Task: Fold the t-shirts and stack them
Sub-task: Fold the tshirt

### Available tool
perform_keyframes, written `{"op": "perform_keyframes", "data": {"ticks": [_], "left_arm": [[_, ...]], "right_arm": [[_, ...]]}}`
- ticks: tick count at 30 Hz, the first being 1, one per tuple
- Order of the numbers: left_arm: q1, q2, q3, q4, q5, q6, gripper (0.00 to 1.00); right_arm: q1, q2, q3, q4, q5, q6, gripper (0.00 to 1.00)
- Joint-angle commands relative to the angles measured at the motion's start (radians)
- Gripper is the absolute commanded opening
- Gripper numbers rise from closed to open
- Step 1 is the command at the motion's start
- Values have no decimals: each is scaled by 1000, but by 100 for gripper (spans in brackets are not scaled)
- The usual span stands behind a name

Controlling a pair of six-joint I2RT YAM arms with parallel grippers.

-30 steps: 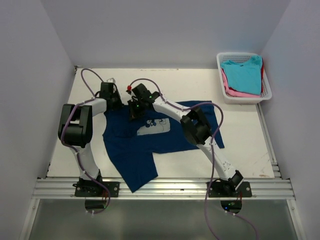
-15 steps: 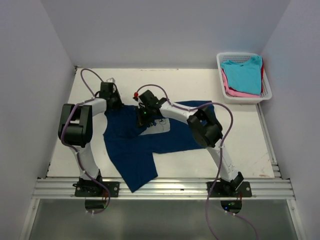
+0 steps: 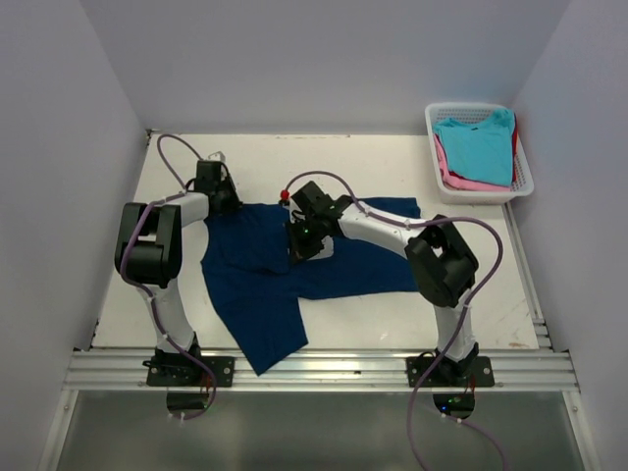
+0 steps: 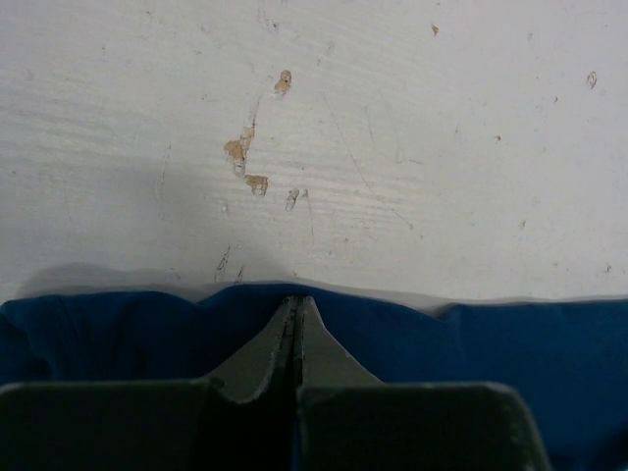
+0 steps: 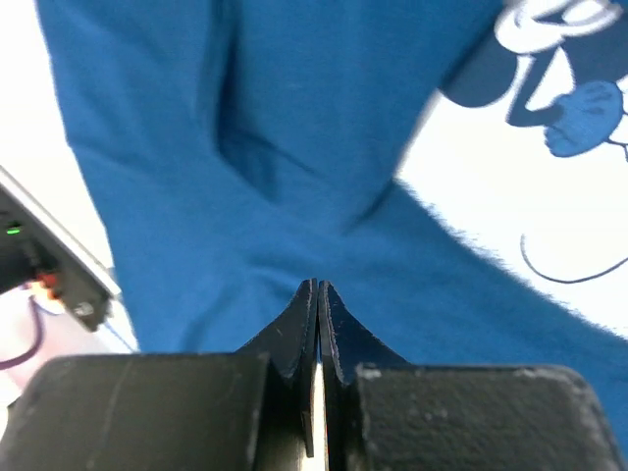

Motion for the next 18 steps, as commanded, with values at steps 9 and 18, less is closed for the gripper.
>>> {"op": "perform_keyframes", "data": {"ticks": [9,18], "left_arm": [[20,61,-16,-54,-22,0,0],[20,64,-20,-47,-13,-5,0]], "right_arm": [[11,228,294,196,-115,173,0],[48,405,471,250,-110,251,0]]}}
